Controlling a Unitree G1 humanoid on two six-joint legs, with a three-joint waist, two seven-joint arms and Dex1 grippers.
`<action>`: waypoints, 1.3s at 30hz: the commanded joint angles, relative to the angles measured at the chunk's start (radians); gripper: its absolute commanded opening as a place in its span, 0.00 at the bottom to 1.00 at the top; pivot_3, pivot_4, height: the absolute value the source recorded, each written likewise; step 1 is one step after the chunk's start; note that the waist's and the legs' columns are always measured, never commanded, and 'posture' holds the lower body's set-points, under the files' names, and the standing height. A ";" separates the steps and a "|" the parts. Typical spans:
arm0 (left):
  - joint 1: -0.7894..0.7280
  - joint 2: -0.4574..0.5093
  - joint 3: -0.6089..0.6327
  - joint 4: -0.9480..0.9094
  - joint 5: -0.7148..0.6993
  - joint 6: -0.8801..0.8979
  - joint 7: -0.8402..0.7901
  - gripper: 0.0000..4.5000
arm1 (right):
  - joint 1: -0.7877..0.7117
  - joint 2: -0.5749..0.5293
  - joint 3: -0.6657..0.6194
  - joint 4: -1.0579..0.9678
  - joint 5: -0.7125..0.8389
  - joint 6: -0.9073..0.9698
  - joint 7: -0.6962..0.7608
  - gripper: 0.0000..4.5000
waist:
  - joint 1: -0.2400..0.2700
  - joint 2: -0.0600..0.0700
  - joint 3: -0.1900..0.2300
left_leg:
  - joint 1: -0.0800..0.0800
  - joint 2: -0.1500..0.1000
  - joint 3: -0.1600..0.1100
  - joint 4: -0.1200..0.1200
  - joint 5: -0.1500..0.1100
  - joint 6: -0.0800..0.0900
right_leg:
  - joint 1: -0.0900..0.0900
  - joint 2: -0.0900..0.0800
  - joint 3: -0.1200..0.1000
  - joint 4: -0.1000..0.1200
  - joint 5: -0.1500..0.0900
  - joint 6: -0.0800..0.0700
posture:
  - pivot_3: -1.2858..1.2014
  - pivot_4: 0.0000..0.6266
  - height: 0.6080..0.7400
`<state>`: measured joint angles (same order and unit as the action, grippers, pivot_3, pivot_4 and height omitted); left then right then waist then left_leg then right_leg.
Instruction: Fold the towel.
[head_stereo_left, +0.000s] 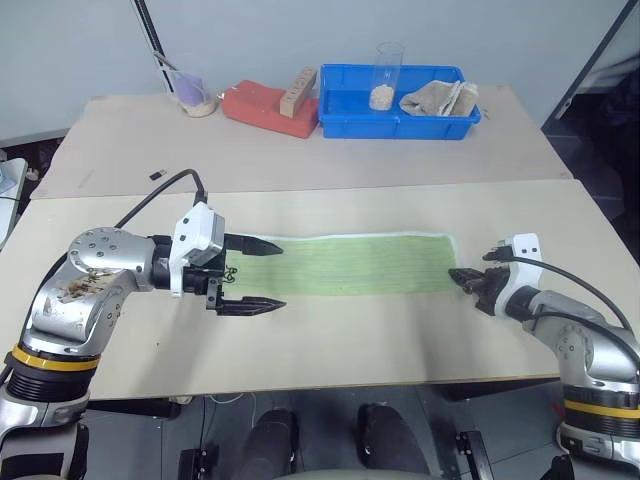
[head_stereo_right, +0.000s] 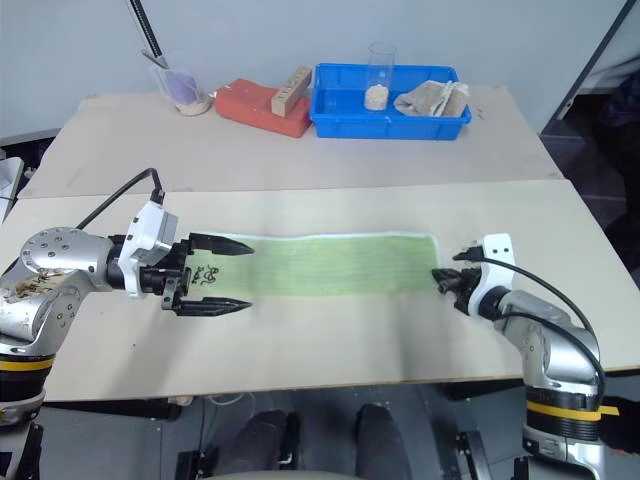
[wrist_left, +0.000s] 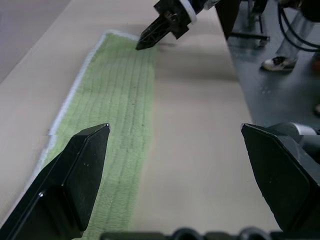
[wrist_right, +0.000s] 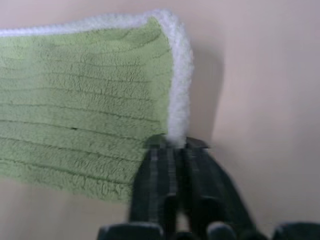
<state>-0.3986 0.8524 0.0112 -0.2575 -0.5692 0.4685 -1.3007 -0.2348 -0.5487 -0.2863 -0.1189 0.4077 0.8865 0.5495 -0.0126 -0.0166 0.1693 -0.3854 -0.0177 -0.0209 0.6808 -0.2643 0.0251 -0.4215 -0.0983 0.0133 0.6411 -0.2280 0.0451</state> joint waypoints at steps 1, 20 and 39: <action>-0.003 0.008 0.039 -0.021 -0.032 0.004 0.000 1.00 | -0.022 -0.052 -0.046 0.016 0.003 -0.040 0.007 0.01 | 0.000 0.000 0.000 | 0.000 0.000 0.000 0.000 0.000 0.000 | 0.000 0.000 0.000 0.000 0.000 0.000 | 0.52 0.24 1.00; 0.061 0.083 0.143 -0.051 -0.047 -0.001 0.010 1.00 | -0.240 -0.001 0.194 -0.213 0.180 0.190 -0.016 0.01 | -0.015 0.000 0.000 | -0.002 0.010 0.000 -0.001 -0.001 0.001 | -0.002 0.008 0.001 0.000 -0.001 -0.002 | 0.52 0.24 1.00; 0.244 -0.023 0.189 -0.166 -0.017 0.031 0.297 1.00 | -0.315 0.144 0.361 -0.222 0.163 0.210 -0.063 0.67 | -0.001 0.000 0.000 | -0.002 0.006 -0.001 -0.001 0.000 0.001 | -0.003 0.007 0.002 0.000 0.000 -0.002 | 0.52 0.24 1.00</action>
<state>-0.1562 0.8400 0.1777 -0.3888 -0.5918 0.5018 -1.0527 -0.5343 -0.3993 0.0753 -0.2925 0.5557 1.0874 0.4781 -0.0136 -0.0167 0.1693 -0.3877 -0.0122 -0.0224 0.6801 -0.2647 0.0256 -0.4242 -0.0920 0.0148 0.6415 -0.2284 0.0435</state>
